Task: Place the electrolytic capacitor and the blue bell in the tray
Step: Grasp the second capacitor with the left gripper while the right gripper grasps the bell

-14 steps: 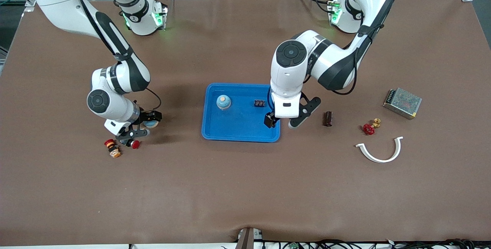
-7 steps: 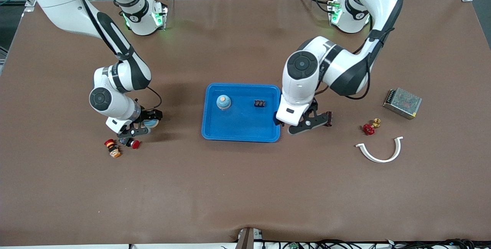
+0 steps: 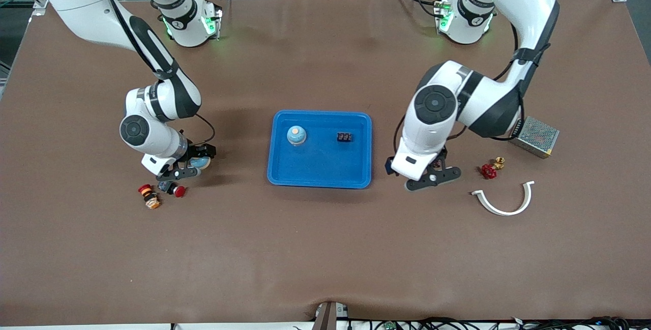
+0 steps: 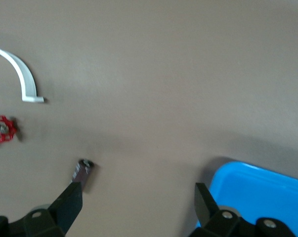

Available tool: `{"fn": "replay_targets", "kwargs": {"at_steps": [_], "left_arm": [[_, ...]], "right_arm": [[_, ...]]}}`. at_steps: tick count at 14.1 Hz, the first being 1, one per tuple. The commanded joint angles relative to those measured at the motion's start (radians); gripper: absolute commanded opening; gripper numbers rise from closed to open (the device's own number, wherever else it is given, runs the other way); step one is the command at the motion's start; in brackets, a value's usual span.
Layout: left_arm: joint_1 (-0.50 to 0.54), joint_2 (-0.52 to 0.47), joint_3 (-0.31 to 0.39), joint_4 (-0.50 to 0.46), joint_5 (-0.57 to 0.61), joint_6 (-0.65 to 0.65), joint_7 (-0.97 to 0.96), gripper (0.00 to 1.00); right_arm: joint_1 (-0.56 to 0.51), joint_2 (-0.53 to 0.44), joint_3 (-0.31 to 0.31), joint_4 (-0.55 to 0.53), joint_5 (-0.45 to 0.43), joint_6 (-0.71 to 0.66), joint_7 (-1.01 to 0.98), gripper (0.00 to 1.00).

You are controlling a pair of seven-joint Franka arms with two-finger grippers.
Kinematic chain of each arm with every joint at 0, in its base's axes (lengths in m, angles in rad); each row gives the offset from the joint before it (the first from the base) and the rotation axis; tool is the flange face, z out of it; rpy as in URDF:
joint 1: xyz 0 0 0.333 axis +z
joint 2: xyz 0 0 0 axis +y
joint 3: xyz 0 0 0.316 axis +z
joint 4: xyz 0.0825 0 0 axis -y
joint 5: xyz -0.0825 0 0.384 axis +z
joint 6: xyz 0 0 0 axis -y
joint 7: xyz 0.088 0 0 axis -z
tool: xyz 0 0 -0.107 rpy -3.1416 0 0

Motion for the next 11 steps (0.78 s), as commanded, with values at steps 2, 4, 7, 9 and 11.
{"fn": "replay_targets", "kwargs": {"at_steps": [2,4,7,9,11], "left_arm": [[0.252,-0.070,-0.144,-0.157,-0.015,0.094,0.188,1.00],[0.409,-0.073,-0.263,-0.226,-0.012,0.143,0.225,1.00],[0.492,-0.090,-0.325,-0.319,0.002,0.224,0.227,1.00],[0.494,-0.104,-0.325,-0.391,0.002,0.302,0.225,1.00],[0.496,-0.134,-0.324,-0.480,0.009,0.397,0.225,1.00]], "right_arm": [[-0.008,-0.023,0.006,-0.026,-0.010,0.011,-0.004,1.00],[-0.008,-0.023,0.006,-0.026,-0.010,0.011,-0.004,1.00],[-0.008,-0.023,0.006,-0.028,-0.011,0.016,-0.004,1.00],[-0.008,-0.021,0.006,-0.028,-0.010,0.019,-0.004,1.00],[-0.008,-0.018,0.006,-0.028,-0.010,0.020,-0.004,1.00]]}}
